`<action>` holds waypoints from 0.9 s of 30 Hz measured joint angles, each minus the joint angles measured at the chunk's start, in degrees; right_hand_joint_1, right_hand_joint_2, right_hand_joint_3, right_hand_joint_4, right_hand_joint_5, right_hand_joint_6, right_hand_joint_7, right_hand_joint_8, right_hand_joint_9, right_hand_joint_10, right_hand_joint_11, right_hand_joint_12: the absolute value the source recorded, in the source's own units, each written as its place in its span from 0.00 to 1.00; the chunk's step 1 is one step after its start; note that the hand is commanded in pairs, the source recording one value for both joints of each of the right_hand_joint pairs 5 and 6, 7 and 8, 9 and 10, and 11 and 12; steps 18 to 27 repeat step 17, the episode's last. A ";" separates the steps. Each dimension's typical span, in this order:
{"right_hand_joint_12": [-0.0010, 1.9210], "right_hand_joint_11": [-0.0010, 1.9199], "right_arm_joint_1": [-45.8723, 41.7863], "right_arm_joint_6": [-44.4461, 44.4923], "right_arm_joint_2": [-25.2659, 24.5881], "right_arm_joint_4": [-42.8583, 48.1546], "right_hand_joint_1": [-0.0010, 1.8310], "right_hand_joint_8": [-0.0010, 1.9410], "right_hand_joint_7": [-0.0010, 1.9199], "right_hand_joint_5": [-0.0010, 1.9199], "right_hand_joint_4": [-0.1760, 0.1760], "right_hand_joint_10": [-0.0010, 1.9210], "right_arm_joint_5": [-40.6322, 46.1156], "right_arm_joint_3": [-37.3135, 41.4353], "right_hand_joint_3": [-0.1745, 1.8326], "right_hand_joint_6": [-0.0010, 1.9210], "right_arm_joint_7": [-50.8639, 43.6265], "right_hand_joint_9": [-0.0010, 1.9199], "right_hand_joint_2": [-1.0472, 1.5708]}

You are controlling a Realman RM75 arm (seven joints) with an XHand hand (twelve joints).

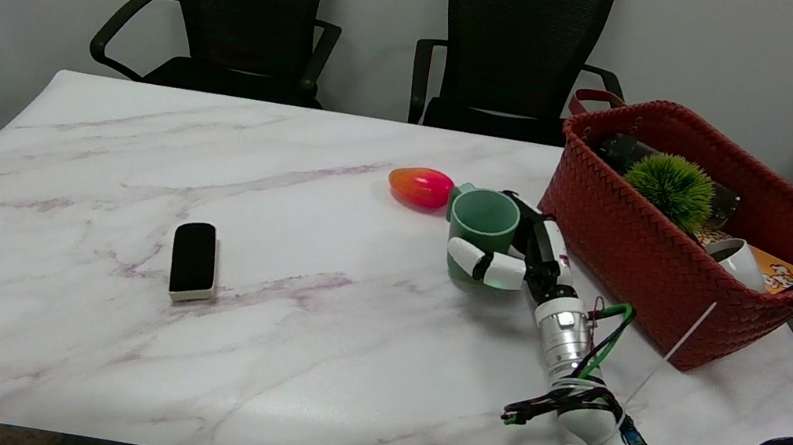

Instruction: Pick up the green mug.

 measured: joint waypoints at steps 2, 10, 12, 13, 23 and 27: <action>0.30 0.30 0.02 0.00 0.25 0.87 0.68 0.28 0.29 0.36 0.50 0.30 0.00 0.04 0.42 0.36 0.06 0.30 0.59; 0.35 0.35 -0.11 -0.01 1.39 5.20 0.68 0.34 0.34 0.38 0.50 0.31 0.05 0.43 0.44 0.38 0.22 0.31 0.63; 0.36 0.36 -0.29 -0.19 1.83 6.81 0.68 0.36 0.36 0.39 0.50 0.32 0.08 0.65 0.44 0.39 0.24 0.32 0.64; 0.37 0.37 -0.40 -0.34 2.10 7.75 0.68 0.36 0.36 0.39 0.50 0.32 0.09 0.80 0.44 0.39 0.25 0.32 0.64; 0.40 0.40 -1.06 -1.34 3.52 12.46 0.68 0.39 0.39 0.40 0.50 0.35 0.26 1.94 0.43 0.40 0.28 0.35 0.66; 0.40 0.40 -1.06 -1.34 3.52 12.46 0.68 0.39 0.39 0.40 0.50 0.35 0.26 1.94 0.43 0.40 0.28 0.35 0.66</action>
